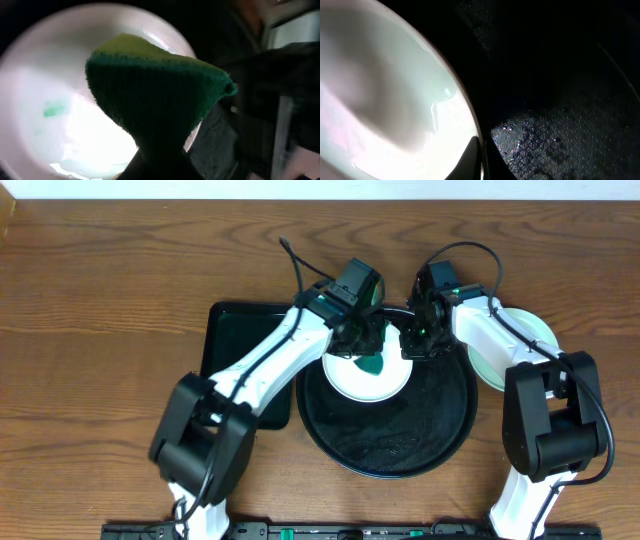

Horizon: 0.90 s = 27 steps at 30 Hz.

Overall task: Clean dirty plates on tray and stack at the side
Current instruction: 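Rub the sponge on the white plate's green smear, left gripper, then scrub the sponge in circles over the white plate while right gripper holds rim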

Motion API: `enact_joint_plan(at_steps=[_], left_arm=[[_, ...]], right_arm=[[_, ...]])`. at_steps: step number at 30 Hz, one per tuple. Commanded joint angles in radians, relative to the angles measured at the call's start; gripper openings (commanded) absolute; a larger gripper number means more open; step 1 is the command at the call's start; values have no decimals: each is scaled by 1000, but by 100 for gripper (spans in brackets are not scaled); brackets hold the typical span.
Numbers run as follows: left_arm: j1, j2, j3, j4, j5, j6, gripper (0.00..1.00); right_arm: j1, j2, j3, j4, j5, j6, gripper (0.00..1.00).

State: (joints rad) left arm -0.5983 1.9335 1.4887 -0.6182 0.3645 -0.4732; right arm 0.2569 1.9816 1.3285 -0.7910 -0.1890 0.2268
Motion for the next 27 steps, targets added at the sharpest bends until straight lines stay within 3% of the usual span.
enact_joint_plan(at_steps=[1, 10, 27], left_arm=[[6, -3, 0, -27, -96, 28, 7], [6, 14, -13, -44, -299, 29, 7], [4, 94, -13, 29, -307, 114, 8]], right_arm=[[7, 1, -3, 9, -10, -7, 1], [7, 1, -3, 9, -10, -7, 1], [7, 1, -3, 7, -10, -7, 1]])
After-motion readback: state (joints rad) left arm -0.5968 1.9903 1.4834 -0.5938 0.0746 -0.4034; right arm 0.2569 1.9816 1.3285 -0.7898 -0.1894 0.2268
